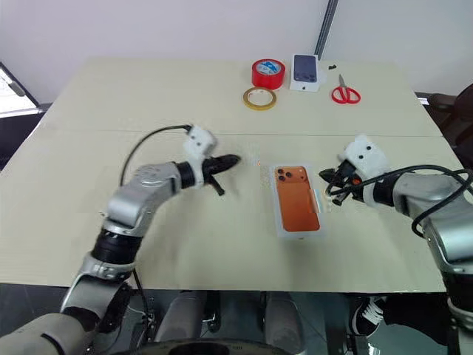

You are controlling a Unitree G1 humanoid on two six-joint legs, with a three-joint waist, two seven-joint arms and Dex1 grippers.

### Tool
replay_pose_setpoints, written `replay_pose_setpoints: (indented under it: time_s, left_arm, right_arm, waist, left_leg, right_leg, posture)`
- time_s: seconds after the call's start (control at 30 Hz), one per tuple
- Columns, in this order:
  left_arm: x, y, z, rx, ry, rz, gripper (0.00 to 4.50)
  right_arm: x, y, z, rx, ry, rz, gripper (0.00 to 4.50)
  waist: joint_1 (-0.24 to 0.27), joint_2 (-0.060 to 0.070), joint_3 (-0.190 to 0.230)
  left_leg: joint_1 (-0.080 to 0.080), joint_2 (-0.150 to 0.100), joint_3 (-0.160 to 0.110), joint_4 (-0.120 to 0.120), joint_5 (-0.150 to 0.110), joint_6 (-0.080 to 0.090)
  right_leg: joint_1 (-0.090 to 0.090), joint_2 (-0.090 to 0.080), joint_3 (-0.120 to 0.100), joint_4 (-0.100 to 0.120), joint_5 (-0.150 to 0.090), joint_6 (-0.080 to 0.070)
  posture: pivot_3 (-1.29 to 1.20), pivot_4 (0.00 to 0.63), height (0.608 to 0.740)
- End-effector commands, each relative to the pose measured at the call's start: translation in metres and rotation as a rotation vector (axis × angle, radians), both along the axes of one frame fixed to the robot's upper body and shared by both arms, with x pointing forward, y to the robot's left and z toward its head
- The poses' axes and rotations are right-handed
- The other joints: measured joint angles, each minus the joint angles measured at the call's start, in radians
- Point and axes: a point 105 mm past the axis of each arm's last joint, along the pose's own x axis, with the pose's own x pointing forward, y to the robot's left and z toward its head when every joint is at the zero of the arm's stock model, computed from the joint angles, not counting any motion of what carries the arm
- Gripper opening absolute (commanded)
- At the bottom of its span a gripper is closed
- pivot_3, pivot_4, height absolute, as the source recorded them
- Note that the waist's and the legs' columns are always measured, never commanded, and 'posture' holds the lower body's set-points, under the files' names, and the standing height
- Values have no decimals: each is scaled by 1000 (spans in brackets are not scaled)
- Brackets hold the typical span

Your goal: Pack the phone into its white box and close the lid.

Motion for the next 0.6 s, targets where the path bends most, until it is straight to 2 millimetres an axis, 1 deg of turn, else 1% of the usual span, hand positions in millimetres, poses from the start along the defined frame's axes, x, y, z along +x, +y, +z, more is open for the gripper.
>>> replay_pose_setpoints:
  time_s: [0.03,0.07,0.13,0.23,0.3,0.43,0.6]
  left_arm:
    - [-7,59,12,52,-81,169,0]
    - [-9,72,11,83,-91,209,0]
    - [-11,88,12,100,-100,270,0]
    - [-14,110,15,58,-97,355,0]
    - [-17,122,13,41,-88,396,0]
    - [-25,138,6,34,-74,459,0]
    - [-28,141,4,2,-66,490,0]
  right_arm:
    - [20,-6,16,86,-86,-24,44]
    - [25,-8,17,112,-89,-28,44]
    - [35,-14,17,157,-81,-37,44]
    - [45,-17,13,173,-75,-36,44]
    - [50,-18,11,171,-76,-35,44]
    - [57,-14,7,177,-75,-18,44]
    - [62,-9,8,179,-90,7,44]
  waist:
    - [-7,0,0]
    - [-7,0,0]
    - [-2,0,0]
    - [3,0,0]
    - [0,0,0]
    - [-4,0,0]
    - [-5,1,0]
  left_leg:
    - [0,0,0,0,0,0]
    - [0,0,1,0,0,0]
    - [0,0,1,0,0,0]
    - [0,0,2,0,0,0]
    - [-1,-1,2,0,0,0]
    - [0,0,3,0,0,0]
    - [0,0,3,0,0,0]
  right_leg:
    - [0,0,0,0,0,0]
    - [0,0,1,0,0,0]
    - [-1,0,1,0,0,0]
    - [0,-1,1,0,0,0]
    - [0,-2,1,-1,0,0]
    - [0,-2,1,-1,0,0]
    - [-1,-1,1,1,0,0]
  posture:
    - [0,150,740]
    - [0,150,740]
    - [0,150,740]
    - [0,150,740]
    - [0,150,740]
    - [0,150,740]
    - [0,150,740]
